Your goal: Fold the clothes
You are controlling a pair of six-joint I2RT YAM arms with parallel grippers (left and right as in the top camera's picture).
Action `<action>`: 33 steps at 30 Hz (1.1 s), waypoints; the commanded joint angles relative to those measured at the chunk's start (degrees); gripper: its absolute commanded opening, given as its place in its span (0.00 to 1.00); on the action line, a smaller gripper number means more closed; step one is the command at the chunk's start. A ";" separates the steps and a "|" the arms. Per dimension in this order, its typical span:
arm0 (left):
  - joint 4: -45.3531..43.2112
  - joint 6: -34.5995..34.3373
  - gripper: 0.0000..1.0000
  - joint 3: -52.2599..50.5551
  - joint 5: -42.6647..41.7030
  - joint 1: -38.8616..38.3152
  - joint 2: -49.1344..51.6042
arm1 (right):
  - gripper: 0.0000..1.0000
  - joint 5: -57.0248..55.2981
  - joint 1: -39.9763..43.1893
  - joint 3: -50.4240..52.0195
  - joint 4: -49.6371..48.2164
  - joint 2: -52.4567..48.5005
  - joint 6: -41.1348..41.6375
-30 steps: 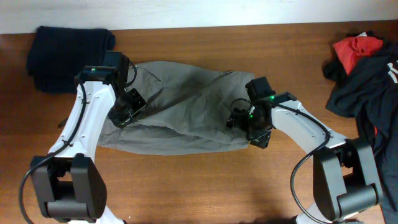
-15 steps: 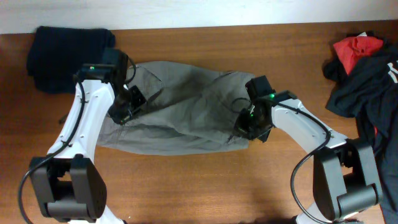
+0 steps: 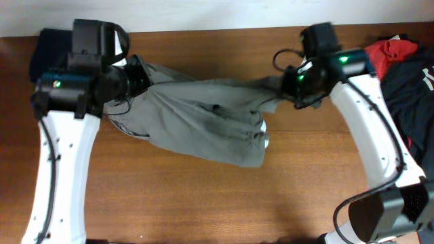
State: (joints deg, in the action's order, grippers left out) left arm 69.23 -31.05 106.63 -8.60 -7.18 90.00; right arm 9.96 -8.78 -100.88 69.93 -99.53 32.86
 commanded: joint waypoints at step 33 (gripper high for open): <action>-0.87 2.45 0.01 5.20 2.58 -1.77 -7.30 | 0.04 0.13 0.09 -9.29 10.03 4.42 -5.60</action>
State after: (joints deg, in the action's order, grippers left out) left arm 69.21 -29.78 109.69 -7.53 -8.08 84.42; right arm 11.86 -8.47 -108.97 79.77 -96.64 27.97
